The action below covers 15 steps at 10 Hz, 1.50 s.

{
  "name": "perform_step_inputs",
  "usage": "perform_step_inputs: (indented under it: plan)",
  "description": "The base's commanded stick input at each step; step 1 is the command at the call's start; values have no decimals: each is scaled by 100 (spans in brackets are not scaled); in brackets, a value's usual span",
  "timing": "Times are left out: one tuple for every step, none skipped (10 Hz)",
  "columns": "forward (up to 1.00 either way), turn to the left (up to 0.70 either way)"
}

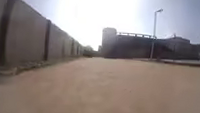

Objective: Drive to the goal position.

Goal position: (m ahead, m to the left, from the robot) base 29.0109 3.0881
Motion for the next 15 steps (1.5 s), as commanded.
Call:
perform_step_inputs:
  plan:
    - [100,0]
    - [100,0]
    - [100,0]
    - [100,0]
    - [100,0]
    - [100,0]
    - [100,0]
    - [100,0]
    - [100,0]
    - [100,0]
    - [100,0]
    - [100,0]
    - [100,0]
    - [100,0]
    - [100,0]
